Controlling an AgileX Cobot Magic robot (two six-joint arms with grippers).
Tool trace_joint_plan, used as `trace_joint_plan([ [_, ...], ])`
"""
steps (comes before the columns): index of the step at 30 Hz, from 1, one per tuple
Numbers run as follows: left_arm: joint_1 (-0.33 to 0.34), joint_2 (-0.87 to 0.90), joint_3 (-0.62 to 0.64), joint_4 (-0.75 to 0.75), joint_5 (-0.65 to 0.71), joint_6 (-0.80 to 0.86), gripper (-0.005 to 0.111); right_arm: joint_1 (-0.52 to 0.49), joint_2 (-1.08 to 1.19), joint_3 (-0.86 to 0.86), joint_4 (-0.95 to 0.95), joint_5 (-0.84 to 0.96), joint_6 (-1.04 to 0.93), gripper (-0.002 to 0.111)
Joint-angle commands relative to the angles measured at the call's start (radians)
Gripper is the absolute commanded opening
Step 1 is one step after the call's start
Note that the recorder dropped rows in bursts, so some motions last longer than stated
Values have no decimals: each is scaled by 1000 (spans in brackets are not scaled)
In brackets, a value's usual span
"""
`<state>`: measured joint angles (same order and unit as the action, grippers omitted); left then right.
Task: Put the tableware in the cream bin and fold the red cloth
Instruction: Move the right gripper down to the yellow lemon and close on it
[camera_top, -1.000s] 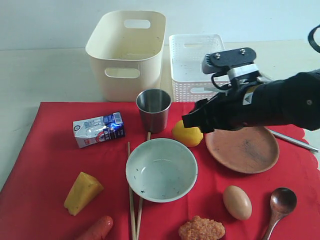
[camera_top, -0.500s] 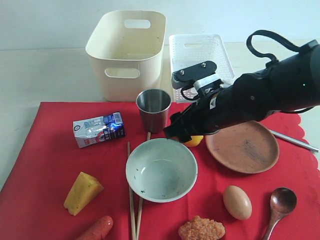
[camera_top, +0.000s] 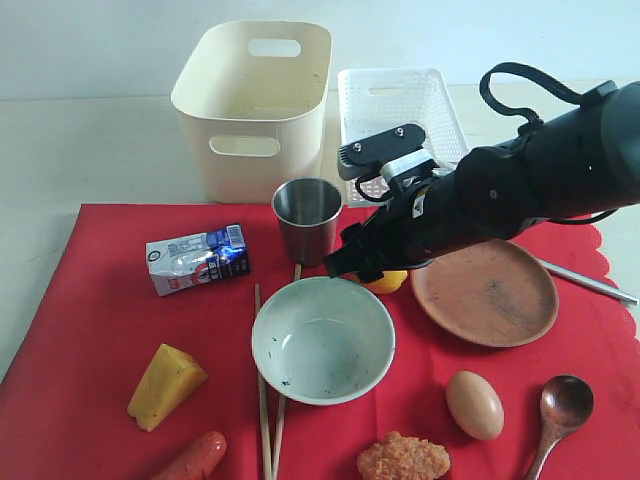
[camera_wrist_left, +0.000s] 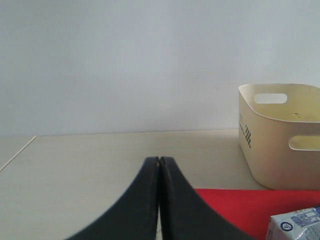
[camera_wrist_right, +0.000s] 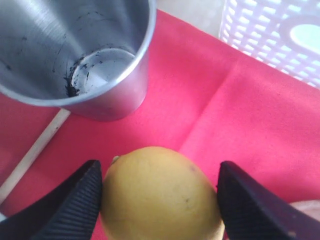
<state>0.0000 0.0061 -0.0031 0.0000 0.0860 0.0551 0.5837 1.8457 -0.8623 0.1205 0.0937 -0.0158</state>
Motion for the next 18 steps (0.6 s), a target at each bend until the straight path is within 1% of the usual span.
trace_joint_plan([
  [1,1,-6,3,-14,2,1,3,-2,2,-4,-10,39,-9,43],
  [9,1,-6,3,-14,2,1,3,-2,2,-4,-10,43,-9,47],
  [16,1,-6,3,-14,2,1,3,-2,2,-4,-10,49,16,58],
  [18,1,-6,3,-14,2,1,3,-2,2,-4,-23,57,16,59],
])
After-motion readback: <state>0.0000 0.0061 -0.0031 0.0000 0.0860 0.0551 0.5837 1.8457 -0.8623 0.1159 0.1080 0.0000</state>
